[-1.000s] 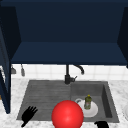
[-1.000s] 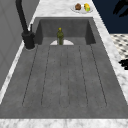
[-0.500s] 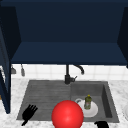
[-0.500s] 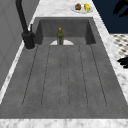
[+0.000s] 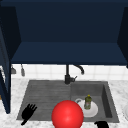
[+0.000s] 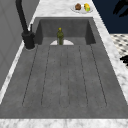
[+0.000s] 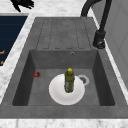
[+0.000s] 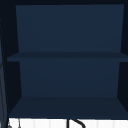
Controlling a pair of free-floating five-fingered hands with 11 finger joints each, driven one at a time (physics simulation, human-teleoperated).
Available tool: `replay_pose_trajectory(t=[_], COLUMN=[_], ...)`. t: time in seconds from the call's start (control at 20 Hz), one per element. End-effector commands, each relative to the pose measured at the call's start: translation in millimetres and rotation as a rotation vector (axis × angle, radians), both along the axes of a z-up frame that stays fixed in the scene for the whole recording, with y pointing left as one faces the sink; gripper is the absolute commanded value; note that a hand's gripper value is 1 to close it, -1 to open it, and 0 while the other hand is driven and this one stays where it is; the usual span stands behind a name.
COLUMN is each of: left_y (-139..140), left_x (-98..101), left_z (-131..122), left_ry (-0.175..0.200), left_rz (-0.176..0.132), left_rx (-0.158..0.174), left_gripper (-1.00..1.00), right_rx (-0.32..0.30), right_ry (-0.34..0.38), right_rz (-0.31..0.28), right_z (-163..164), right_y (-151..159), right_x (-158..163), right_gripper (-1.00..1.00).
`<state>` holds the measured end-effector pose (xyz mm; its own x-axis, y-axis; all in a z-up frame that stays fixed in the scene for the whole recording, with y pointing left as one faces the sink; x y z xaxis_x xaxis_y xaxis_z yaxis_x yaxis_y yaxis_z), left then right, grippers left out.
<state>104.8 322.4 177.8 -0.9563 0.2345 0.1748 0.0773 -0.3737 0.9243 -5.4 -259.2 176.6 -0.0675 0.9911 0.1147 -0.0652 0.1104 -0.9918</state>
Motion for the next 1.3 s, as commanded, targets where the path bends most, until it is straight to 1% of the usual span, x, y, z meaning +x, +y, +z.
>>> replay_pose_trajectory(t=[0.0, 0.2, 0.3, 0.45, 0.55, 0.65, 0.75, 0.8, 1.05, 1.25], left_y=[0, 0, 0, 0, 0, 0, -1, -1, 0, 0], left_x=[-1.5, -1.4, -1.4, -1.3, -1.4, -1.5, -1.5, -1.6, -1.7, -2.3], left_z=[0, -1, -4, -10, -14, -17, -22, -25, -36, -40], left_ry=[0.000, 0.001, 0.009, 0.020, 0.020, 0.002, 0.001, 0.000, -0.007, 0.002], left_rz=[0.114, 0.108, 0.107, 0.118, 0.126, 0.136, 0.142, 0.146, 0.174, 0.194], left_rx=[-0.075, -0.091, -0.095, -0.082, -0.073, -0.058, -0.050, -0.040, -0.035, -0.046], left_gripper=[-1.00, -1.00, -1.00, -1.00, -1.00, -1.00, -1.00, -1.00, -1.00, -1.00], right_rx=[0.000, 0.000, 0.000, 0.000, 0.000, 0.000, 0.000, 0.000, 0.000, 0.000], right_ry=[0.000, 0.000, 0.000, 0.000, 0.000, 0.000, 0.000, 0.000, 0.000, 0.000], right_rz=[0.000, 0.000, 0.000, 0.000, 0.000, 0.000, 0.000, 0.000, 0.000, 0.000], right_z=[0, 0, 0, 0, 0, 0, 0, 0, 0, 0], right_y=[0, 0, 0, 0, 0, 0, 0, 0, 0, 0], right_x=[0, 0, 0, 0, 0, 0, 0, 0, 0, 0], right_gripper=[0.00, 0.00, 0.00, 0.00, 0.00, 0.00, 0.00, 0.00, 0.00, 0.00])
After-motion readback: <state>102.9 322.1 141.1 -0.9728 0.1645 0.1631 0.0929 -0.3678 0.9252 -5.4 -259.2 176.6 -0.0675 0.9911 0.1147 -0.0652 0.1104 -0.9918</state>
